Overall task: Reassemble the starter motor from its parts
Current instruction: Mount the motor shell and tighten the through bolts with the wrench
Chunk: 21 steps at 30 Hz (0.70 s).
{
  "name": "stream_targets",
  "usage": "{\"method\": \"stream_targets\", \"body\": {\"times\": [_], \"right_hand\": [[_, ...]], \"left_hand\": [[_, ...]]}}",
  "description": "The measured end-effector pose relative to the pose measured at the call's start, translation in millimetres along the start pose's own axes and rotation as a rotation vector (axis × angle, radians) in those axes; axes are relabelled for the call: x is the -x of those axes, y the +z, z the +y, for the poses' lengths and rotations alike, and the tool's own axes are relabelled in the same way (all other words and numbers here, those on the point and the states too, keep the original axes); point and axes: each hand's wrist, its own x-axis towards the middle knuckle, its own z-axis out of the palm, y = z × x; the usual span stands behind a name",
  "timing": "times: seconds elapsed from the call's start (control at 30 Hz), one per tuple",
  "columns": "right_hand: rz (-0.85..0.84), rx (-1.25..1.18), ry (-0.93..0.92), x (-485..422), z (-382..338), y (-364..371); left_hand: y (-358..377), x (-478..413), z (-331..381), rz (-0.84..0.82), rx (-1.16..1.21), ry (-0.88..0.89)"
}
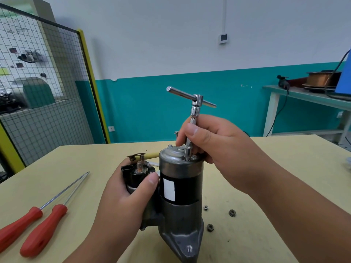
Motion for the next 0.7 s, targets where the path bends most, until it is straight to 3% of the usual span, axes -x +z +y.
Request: {"method": "stream_targets", "body": {"times": [0.7], "right_hand": [[0.035,-0.051,0.002,-2.1,3.3,3.2]], "left_hand": [[0.7,0.6,2.1,0.001,-0.011,-0.004]]}}
